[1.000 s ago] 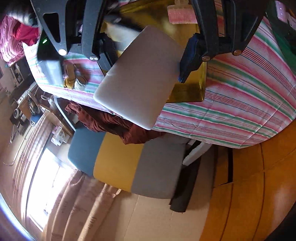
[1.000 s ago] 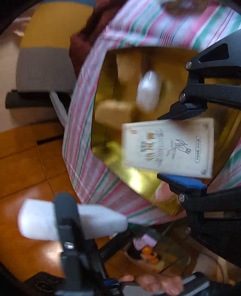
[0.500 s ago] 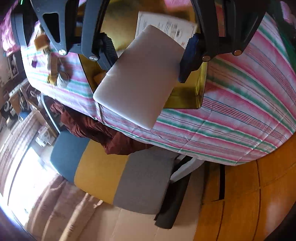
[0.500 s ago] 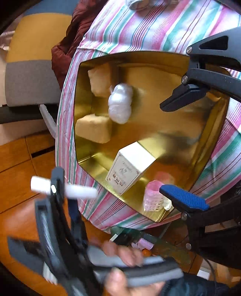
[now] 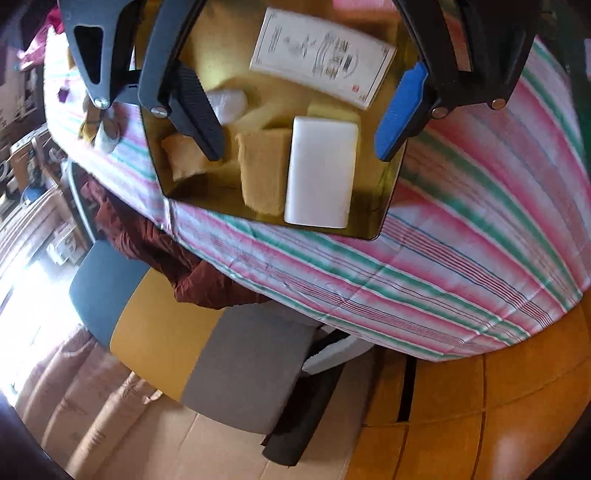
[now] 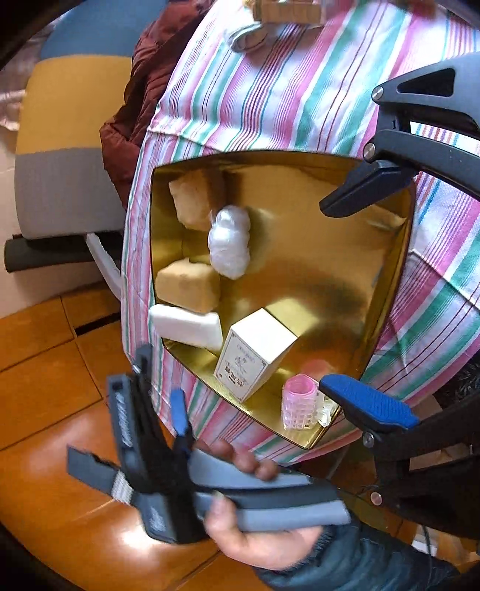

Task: Organize objects
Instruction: 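Lower the white foam block into the tray and open the left tool, then move both tools back toward the remaining items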

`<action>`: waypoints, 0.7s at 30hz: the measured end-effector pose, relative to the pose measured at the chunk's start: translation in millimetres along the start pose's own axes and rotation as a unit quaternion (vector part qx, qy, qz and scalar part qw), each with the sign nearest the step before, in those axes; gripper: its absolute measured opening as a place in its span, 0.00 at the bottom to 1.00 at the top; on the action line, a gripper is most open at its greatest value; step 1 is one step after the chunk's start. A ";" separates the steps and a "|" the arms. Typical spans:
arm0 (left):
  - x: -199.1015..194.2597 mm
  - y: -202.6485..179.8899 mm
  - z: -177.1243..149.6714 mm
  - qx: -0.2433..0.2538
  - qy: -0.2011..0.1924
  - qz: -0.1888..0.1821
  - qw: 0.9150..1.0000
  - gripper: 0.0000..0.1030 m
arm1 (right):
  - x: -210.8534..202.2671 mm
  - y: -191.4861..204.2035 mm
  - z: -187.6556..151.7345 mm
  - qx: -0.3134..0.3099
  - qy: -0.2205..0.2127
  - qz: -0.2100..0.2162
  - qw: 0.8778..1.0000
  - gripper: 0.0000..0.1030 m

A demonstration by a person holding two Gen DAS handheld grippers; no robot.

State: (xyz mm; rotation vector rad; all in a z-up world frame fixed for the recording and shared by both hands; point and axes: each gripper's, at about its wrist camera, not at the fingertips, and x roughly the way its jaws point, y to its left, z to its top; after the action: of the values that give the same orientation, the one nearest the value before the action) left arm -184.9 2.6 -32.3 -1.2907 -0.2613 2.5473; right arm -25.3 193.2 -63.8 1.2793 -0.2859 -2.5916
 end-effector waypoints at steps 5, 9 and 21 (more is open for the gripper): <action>-28.5 -18.5 -29.9 0.041 -0.027 0.011 0.999 0.82 | -10.2 -4.4 -6.5 0.004 -0.008 -0.027 1.000 0.89; -48.6 -34.0 -54.2 0.055 -0.034 0.002 0.998 0.82 | -22.4 -9.3 -9.3 0.009 -0.021 -0.049 0.999 0.91; -75.1 -86.0 -99.9 0.139 -0.041 0.010 0.989 0.81 | -73.6 -30.6 -12.6 0.018 -0.069 -0.117 0.991 0.98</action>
State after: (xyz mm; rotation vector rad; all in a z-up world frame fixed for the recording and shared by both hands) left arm -47.9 63.6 -9.6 -1.0920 0.0890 2.5446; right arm 24.4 243.2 -24.4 1.2124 -0.2210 -2.8914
